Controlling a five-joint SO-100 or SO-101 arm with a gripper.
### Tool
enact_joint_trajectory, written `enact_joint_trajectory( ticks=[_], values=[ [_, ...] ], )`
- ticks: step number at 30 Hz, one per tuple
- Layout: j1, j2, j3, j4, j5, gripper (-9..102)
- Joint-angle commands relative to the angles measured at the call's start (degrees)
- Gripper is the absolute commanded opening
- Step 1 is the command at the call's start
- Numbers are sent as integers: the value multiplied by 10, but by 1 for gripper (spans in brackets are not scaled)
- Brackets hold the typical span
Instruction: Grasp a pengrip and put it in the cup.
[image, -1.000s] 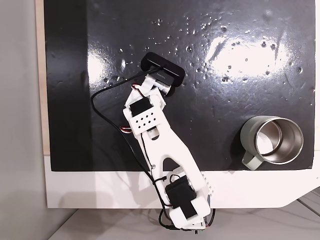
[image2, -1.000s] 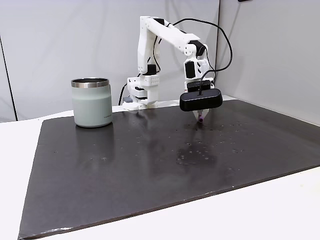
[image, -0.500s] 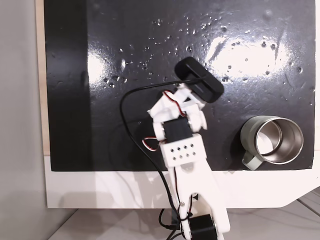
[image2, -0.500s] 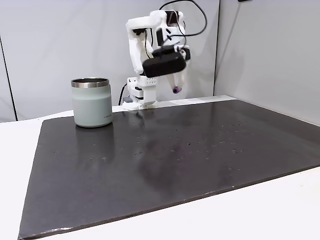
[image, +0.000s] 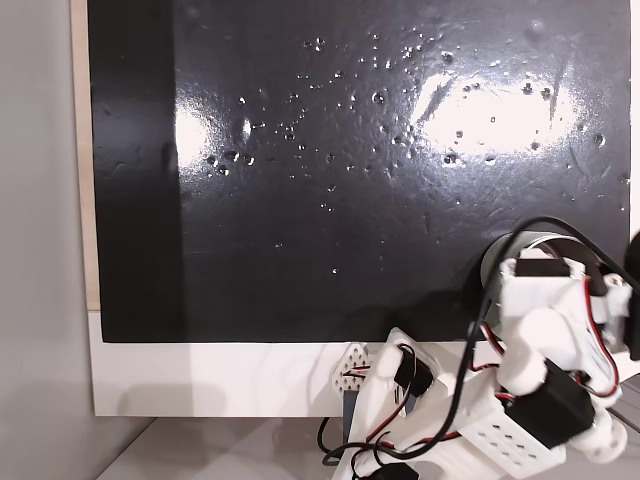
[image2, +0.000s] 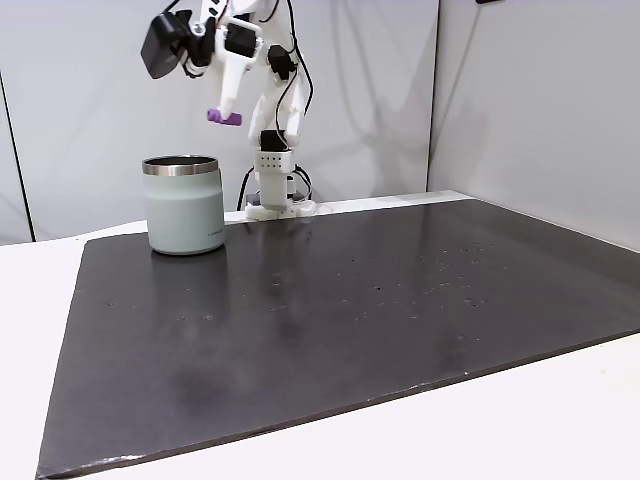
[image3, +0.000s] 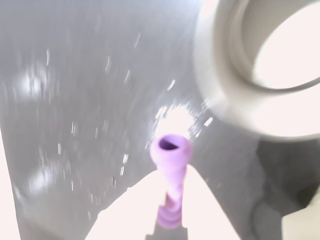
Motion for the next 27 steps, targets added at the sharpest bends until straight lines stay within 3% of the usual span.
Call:
enact_joint_trajectory(
  ticks=[1, 7, 17, 22, 27],
  values=[
    [94, 5, -40, -27, -47, 0],
    [163, -4, -38, -66, -86, 0],
    [163, -6, -17, -96, -86, 1],
    [166, -5, -16, -96, -85, 30],
    [166, -5, -17, -99, -86, 33]
  ],
)
